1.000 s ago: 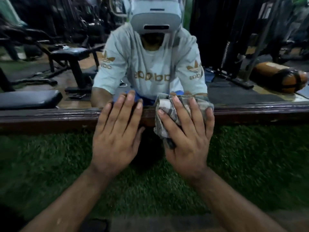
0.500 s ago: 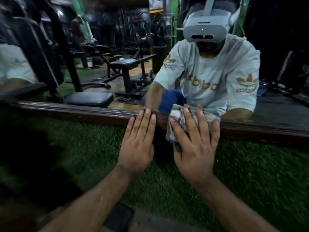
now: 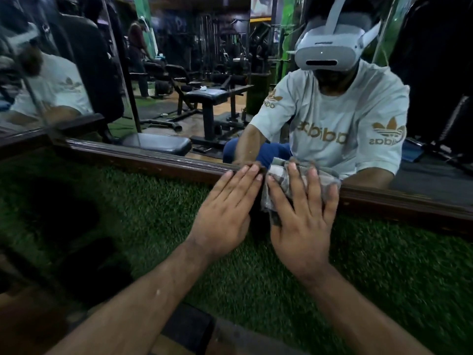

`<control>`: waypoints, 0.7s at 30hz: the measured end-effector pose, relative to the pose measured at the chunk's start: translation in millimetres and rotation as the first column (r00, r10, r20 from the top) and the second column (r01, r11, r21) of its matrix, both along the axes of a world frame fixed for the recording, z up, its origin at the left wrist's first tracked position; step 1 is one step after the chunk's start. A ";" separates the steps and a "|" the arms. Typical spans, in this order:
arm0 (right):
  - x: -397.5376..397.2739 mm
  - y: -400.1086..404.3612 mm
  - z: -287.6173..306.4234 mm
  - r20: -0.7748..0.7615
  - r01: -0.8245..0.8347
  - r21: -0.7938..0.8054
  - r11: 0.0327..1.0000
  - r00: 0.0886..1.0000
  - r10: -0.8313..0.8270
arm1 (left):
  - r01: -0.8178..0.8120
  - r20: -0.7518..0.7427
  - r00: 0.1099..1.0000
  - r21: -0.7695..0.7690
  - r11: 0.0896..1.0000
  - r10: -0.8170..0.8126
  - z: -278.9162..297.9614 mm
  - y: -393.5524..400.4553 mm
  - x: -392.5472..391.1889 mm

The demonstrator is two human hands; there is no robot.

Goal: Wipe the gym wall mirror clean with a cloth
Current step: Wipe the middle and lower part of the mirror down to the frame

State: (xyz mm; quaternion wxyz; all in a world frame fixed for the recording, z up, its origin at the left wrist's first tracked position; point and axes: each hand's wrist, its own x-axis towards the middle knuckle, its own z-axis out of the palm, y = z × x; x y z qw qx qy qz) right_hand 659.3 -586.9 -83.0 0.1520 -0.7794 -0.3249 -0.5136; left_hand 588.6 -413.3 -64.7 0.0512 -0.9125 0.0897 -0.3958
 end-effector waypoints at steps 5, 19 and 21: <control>1.8 26.7 14.9 0.033 -0.070 -0.188 0.980 0.996 0.077 | -0.061 0.071 0.996 -0.021 0.998 0.063 -11.2 45.4 -1.8; -5.8 96.5 11.0 0.091 -0.060 -0.075 0.995 0.994 0.067 | -0.138 0.125 0.978 -0.213 0.967 0.167 -24.6 138.1 -25.3; -10.7 109.9 7.8 0.071 -0.034 -0.018 0.999 0.997 0.035 | -0.184 0.108 0.972 -0.204 0.962 0.208 -26.7 159.0 -31.1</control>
